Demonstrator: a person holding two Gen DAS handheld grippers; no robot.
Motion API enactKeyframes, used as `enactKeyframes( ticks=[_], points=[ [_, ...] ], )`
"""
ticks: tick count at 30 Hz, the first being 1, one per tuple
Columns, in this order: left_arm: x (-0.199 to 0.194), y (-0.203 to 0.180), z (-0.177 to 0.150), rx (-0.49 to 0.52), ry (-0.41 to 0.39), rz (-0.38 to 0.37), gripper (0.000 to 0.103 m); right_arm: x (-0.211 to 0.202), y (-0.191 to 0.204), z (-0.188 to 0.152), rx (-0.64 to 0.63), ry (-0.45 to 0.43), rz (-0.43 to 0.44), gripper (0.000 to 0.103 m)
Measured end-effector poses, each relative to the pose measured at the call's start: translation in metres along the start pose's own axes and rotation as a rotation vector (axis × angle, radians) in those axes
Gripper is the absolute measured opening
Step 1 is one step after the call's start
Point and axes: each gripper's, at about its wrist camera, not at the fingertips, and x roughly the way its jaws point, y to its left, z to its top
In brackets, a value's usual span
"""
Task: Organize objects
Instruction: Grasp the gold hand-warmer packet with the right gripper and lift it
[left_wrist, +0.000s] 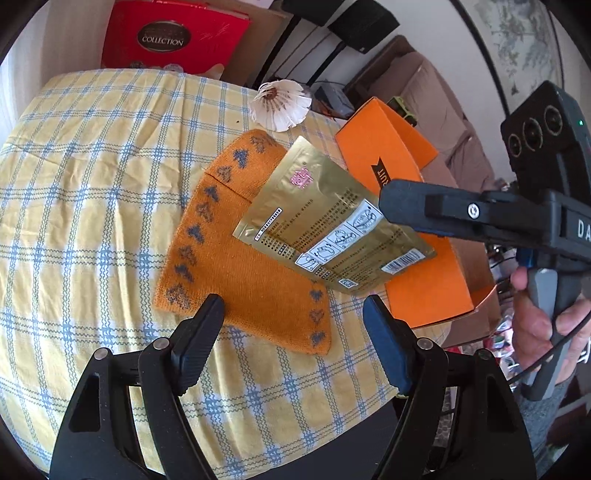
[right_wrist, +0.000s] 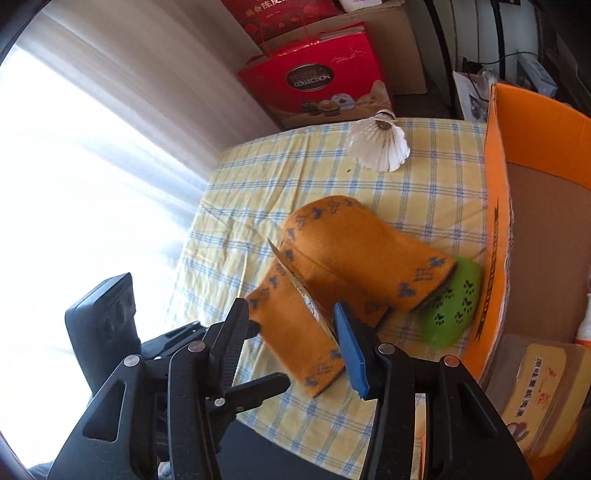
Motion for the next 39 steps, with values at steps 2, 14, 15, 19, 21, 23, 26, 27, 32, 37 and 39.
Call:
enactKeyframes(
  ticks=[2, 14, 15, 19, 21, 23, 26, 27, 32, 37, 39],
  points=[
    [0.004, 0.003, 0.003, -0.028, 0.003, -0.043, 0.074, 0.003, 0.000, -0.002, 0.004, 0.006, -0.002, 0.050],
    [0.008, -0.001, -0.004, -0.045, 0.007, -0.150, 0.075, 0.012, -0.017, -0.014, 0.123, 0.042, 0.115, 0.051],
    [0.009, 0.000, -0.005, -0.056, 0.010, -0.155, 0.075, 0.010, -0.017, -0.014, 0.119, 0.034, 0.098, 0.052],
    [0.003, 0.002, -0.009, -0.083, 0.003, -0.210, 0.076, 0.009, -0.021, -0.016, 0.123, 0.035, 0.061, 0.055],
    [-0.001, 0.003, -0.012, -0.091, -0.017, -0.245, 0.081, 0.011, -0.020, -0.019, 0.117, 0.041, 0.057, 0.055],
    [-0.002, 0.002, -0.013, -0.087, -0.036, -0.258, 0.085, 0.014, -0.019, -0.022, 0.120, 0.049, 0.057, 0.055],
    [0.000, 0.000, -0.012, -0.072, -0.059, -0.221, 0.085, 0.013, -0.019, -0.023, 0.122, 0.038, 0.039, 0.055],
    [0.003, 0.001, -0.011, -0.080, -0.054, -0.202, 0.081, 0.012, -0.020, -0.023, 0.123, 0.029, 0.035, 0.055],
    [0.011, 0.010, -0.006, -0.106, -0.052, -0.166, 0.018, -0.001, -0.017, -0.024, 0.104, -0.023, 0.003, 0.054],
    [0.008, 0.017, -0.006, -0.136, -0.072, -0.150, 0.006, -0.010, -0.010, -0.027, 0.042, -0.055, -0.058, 0.054],
    [0.004, 0.015, -0.005, -0.124, -0.081, -0.153, 0.006, -0.012, -0.009, -0.027, 0.026, -0.062, -0.069, 0.054]
  ],
)
